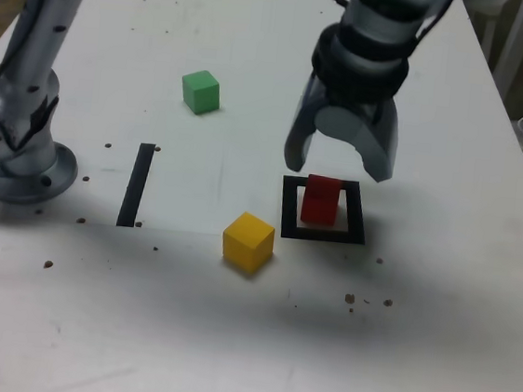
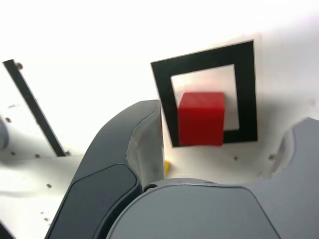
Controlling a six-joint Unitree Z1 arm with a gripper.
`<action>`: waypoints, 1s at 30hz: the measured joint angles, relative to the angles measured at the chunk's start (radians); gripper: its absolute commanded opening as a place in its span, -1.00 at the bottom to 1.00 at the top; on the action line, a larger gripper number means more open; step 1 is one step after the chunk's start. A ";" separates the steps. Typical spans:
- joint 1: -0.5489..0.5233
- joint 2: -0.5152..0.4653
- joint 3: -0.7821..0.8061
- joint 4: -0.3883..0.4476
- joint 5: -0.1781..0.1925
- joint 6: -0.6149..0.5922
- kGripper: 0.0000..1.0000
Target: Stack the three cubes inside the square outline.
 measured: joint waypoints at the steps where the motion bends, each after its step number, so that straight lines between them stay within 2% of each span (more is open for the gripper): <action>1: -0.001 -0.006 0.006 0.006 -0.006 0.005 0.99; 8: -0.028 -0.086 0.109 0.014 -0.052 0.051 0.99; 16: -0.128 -0.202 0.282 -0.006 -0.063 0.057 0.99; 26: -0.262 -0.243 0.502 -0.224 -0.100 0.051 0.96; 30: -0.277 -0.234 0.510 -0.254 -0.105 0.049 0.89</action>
